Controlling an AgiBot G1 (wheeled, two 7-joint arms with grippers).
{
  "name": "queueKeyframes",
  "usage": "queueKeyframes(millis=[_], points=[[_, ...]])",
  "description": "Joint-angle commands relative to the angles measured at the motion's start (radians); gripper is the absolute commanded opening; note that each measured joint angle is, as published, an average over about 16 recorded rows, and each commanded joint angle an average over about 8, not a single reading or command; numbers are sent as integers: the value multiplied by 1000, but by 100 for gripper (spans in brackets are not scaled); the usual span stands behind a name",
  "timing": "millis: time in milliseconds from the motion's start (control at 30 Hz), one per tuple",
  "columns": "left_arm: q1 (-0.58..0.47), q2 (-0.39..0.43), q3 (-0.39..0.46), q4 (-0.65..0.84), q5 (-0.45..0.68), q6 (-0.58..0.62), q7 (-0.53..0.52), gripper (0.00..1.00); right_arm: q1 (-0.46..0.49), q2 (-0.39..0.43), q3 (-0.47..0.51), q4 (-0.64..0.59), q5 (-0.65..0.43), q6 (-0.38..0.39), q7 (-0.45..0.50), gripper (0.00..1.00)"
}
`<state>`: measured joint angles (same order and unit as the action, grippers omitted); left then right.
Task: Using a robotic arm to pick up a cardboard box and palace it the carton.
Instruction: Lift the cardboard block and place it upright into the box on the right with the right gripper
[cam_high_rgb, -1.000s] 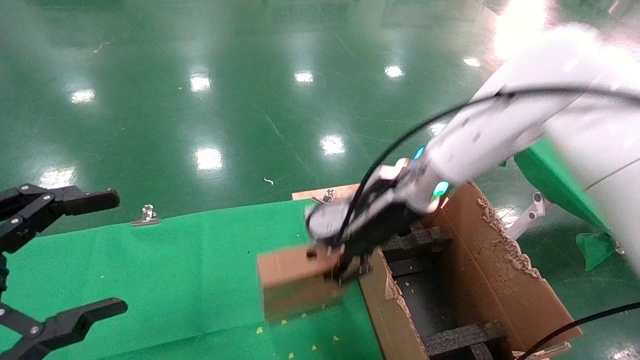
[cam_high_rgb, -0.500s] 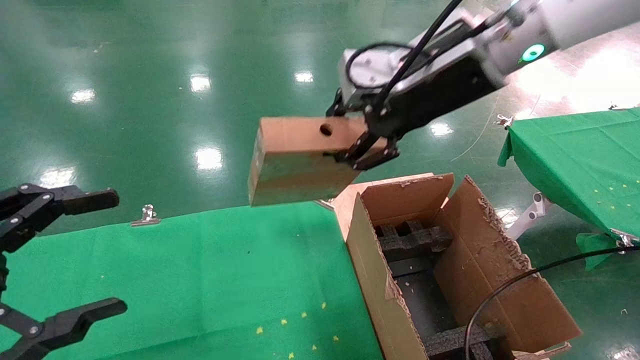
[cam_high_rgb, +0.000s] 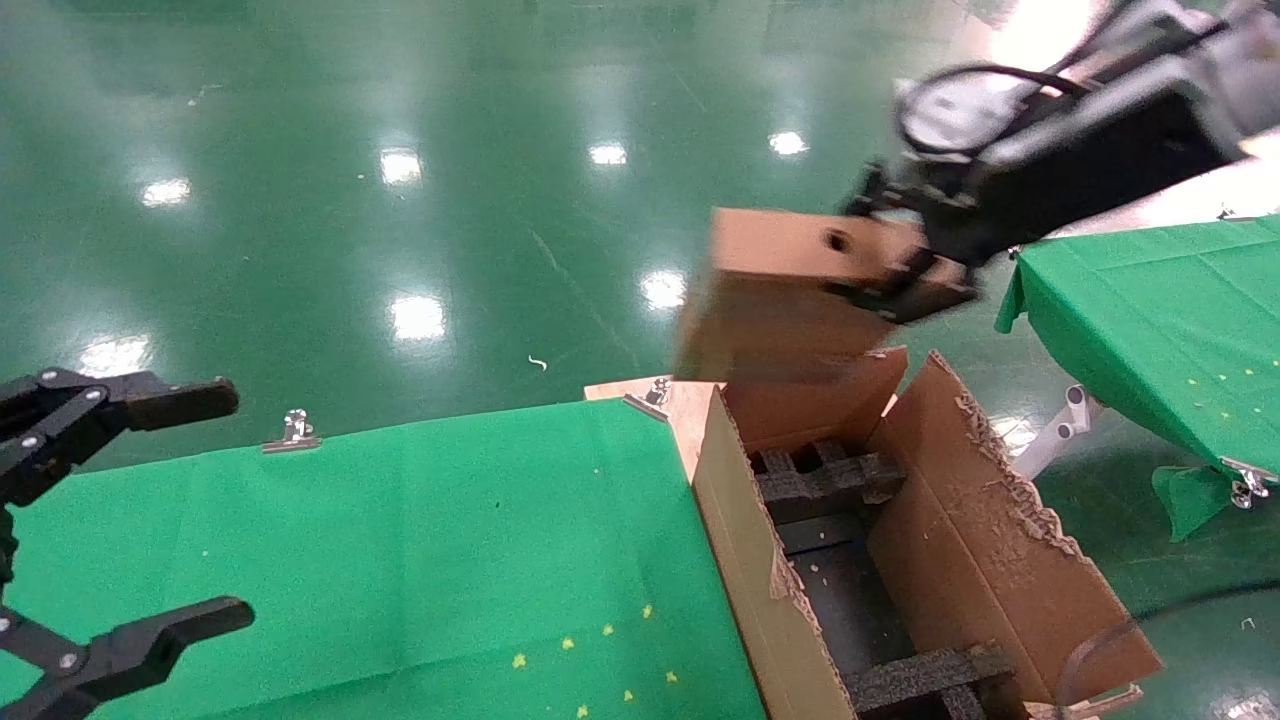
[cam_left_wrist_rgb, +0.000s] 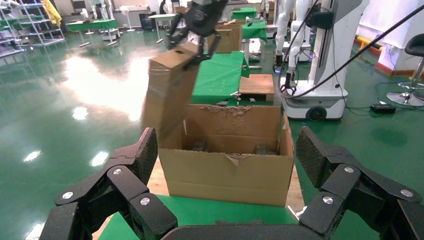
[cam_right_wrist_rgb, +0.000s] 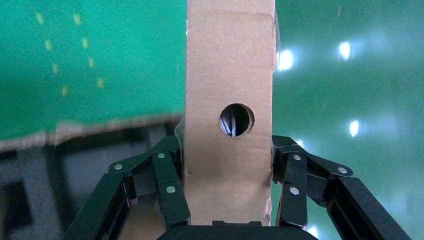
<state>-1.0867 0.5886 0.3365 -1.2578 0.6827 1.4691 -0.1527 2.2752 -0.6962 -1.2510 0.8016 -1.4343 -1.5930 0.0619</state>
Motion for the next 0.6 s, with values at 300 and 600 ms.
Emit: queueKeyframes(millis=[300, 600], points=[[0, 0, 0, 0, 0, 0, 0, 100, 71, 194, -172, 139, -16, 1, 112, 0], [0, 0, 0, 0, 0, 0, 0, 100, 93, 300, -283, 257, -21, 7, 204, 0]])
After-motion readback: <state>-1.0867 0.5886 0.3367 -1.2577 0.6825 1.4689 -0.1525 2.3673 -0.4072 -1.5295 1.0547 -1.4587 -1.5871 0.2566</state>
